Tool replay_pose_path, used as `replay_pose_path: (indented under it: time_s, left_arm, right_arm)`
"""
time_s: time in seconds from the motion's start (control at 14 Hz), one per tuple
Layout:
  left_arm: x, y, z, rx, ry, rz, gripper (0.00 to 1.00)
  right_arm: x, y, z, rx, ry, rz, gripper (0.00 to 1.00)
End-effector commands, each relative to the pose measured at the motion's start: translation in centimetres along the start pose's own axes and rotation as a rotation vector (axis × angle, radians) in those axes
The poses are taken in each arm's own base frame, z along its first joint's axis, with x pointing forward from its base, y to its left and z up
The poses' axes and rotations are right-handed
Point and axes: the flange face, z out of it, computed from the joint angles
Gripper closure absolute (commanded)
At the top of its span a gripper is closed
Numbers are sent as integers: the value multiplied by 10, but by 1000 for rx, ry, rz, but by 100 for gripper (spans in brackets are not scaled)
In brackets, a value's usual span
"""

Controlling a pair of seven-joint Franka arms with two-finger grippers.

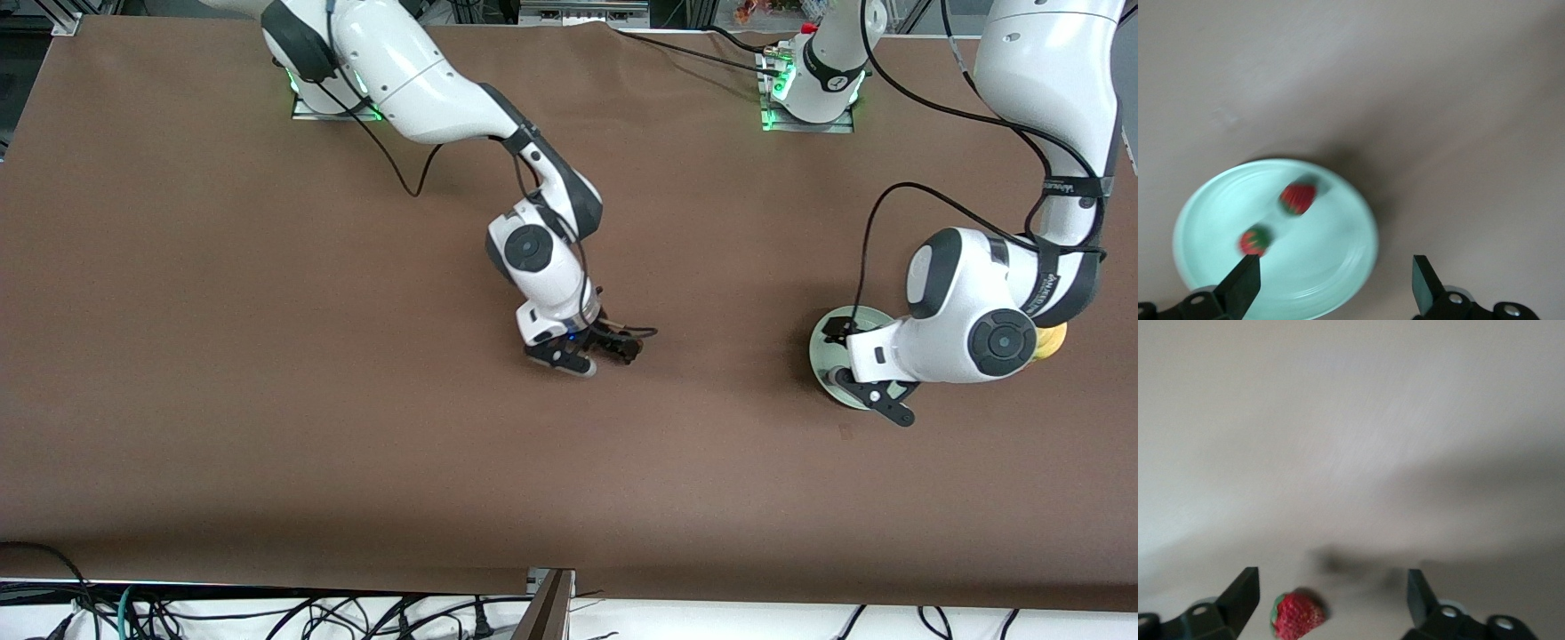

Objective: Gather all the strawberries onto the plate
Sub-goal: 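Release the third strawberry on the table middle with the right gripper, then grasp the third strawberry with the left gripper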

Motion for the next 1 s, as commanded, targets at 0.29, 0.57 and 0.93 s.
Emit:
replay_pose_path:
  time_s: [0.29, 0.57, 0.93]
  left_arm:
    - [73, 163, 35, -35, 94, -281, 0]
    - [104, 238, 86, -77, 194, -463, 0]
    - [116, 269, 125, -113, 241, -540, 0]
  right_arm:
    - [140, 105, -168, -159, -224, -336, 0]
    - [177, 172, -249, -282, -299, -372, 0]
    - [181, 254, -365, -323, -295, -296, 0]
